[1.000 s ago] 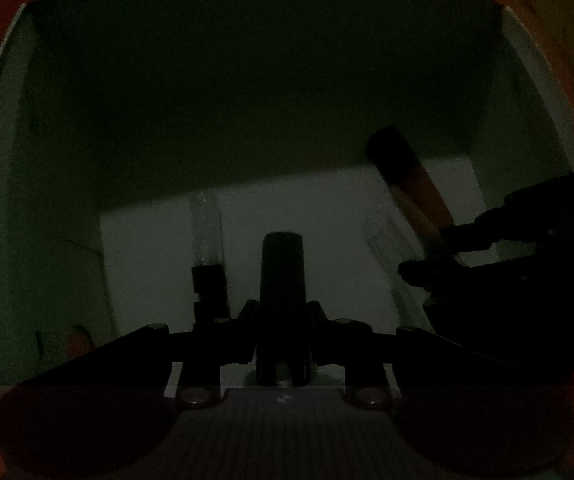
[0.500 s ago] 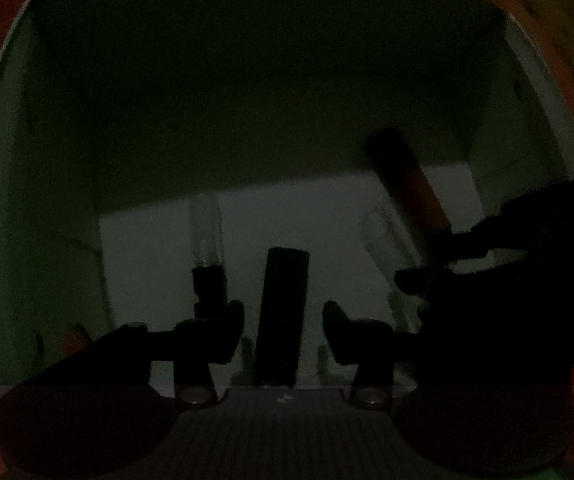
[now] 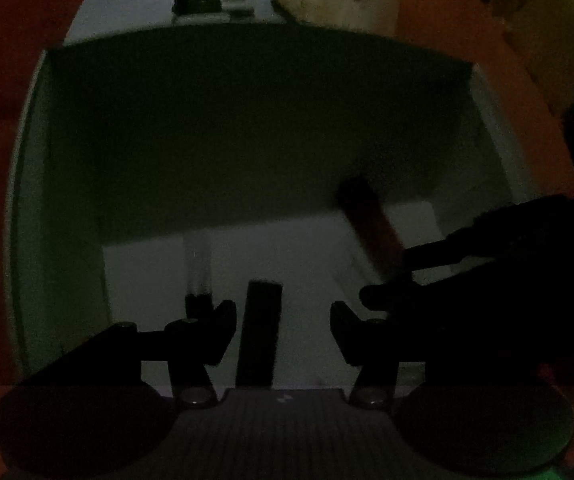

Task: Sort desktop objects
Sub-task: 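Open the left tool inside the box while the right tool releases the glass cup, then move both open tools back out of the box to the paper sheet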

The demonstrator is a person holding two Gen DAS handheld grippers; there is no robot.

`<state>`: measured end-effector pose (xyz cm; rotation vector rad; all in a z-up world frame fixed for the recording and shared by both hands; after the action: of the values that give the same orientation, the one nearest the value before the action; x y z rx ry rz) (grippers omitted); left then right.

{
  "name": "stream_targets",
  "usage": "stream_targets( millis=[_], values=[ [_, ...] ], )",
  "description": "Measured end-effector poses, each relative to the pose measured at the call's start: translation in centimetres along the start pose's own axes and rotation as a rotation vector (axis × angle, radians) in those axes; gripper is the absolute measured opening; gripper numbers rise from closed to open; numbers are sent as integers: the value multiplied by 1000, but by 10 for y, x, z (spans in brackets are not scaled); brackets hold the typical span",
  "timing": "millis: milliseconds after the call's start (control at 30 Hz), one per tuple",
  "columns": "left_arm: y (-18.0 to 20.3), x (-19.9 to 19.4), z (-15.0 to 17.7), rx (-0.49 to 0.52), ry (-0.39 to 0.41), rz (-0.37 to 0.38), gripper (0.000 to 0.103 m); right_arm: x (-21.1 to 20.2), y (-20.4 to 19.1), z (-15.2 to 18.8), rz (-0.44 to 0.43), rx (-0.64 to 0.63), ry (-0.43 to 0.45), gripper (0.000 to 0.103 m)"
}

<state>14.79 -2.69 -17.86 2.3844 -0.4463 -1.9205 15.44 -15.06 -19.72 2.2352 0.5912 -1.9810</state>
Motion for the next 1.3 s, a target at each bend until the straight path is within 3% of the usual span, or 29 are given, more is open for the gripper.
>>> stream_targets(
  millis=[333, 533, 700, 867, 1067, 1300],
  values=[
    [-10, -42, -46, -14, 129, -2, 48, -68, 14, -61, -3, 44, 214, 50],
    [-28, -69, -89, -51, 225, -37, 48, -97, 20, -105, -82, 99, 331, 50],
    [-41, -89, -122, -72, 281, -47, 48, -114, 37, -145, -97, 147, 394, 50],
    [-58, -79, -149, -97, 260, -65, 48, -120, 52, -180, -81, 174, 420, 50],
    [-57, -41, -180, -125, 194, -31, 48, -104, 71, -220, -51, 190, 425, 50],
    [-63, -6, -201, -148, 178, -73, 50, -93, 114, -240, 37, 219, 414, 52]
  ],
)
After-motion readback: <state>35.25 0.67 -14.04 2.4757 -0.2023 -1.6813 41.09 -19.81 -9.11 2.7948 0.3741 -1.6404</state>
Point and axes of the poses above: each gripper's, at about its wrist camera, not at the fingertips, and x roughly the way its jaws point, y to its right, z to its underside, the point moved 9 cm from there along x, roughly the way its jaws point, and after that the axes turned 1 degree about y, right-handed, at the moved point
